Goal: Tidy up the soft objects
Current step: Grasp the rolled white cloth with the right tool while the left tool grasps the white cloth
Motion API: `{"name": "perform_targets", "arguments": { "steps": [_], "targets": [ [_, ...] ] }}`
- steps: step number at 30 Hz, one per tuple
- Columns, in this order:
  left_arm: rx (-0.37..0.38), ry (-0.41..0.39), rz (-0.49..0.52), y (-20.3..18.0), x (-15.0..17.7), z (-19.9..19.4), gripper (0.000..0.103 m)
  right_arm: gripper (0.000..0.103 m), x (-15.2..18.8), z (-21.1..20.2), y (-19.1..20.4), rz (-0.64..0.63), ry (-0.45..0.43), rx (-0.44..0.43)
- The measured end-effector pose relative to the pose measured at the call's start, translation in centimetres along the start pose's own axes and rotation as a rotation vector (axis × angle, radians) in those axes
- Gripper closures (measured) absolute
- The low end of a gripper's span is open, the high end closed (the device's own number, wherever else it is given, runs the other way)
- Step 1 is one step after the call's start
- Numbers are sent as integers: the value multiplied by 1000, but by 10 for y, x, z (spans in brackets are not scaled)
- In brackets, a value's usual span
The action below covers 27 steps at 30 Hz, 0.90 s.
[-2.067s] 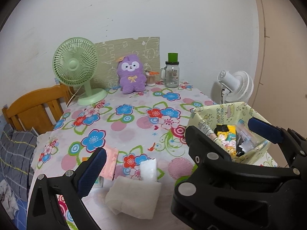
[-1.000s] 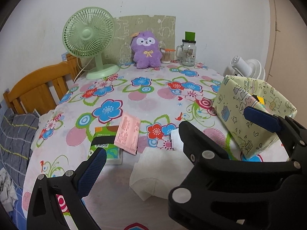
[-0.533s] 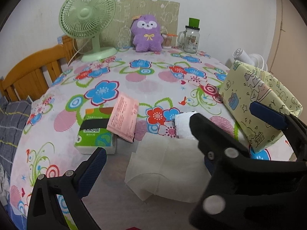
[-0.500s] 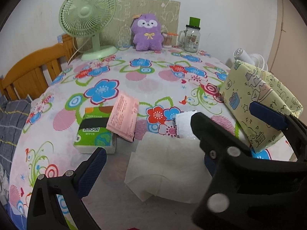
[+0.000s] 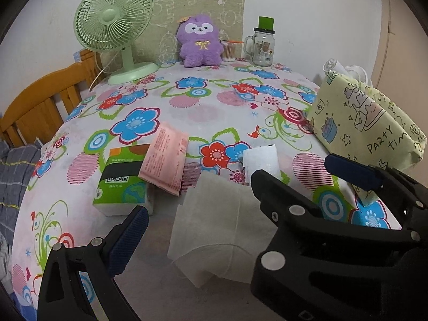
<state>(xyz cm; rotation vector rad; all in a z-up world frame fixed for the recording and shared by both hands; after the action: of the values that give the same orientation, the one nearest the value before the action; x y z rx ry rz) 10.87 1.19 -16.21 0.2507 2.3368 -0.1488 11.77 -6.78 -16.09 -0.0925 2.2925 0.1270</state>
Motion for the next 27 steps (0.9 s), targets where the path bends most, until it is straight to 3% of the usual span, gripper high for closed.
{"name": "perform_targets", "arguments": {
  "steps": [2,6,11,16,18,27],
  "targets": [
    [3,2,-1,0,1,1,1,21,1,2,-2,7,11,-1],
    [74,9,-1,-5,2,1,23,21,3,6,-2,19,34,-12],
    [81,-5,10,-8,3,-3,37,21,4,6,-1,19,39,-18],
    [78,-24,9,-5,1,-9,69,21,2,2,2,19,26,-27],
    [69,-25,-5,0,1,-9,75,21,1,1,4,17,25,-28],
    [16,-47,-40,18,0,-18,82,21,-3,-4,10,15,12,-32]
  ]
}}
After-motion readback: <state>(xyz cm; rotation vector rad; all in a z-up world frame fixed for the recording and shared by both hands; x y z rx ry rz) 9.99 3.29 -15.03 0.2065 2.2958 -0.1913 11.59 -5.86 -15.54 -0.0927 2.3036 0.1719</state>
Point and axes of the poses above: each gripper's, at about its wrist camera, not at the fingertips, and z roughly the way its jaws point, y to its left, x to its underside, the point moved 2 cm from there along z, roughly the way its jaws point, and after that the axes turned 3 degrees about -y, right-handed, at the moved point
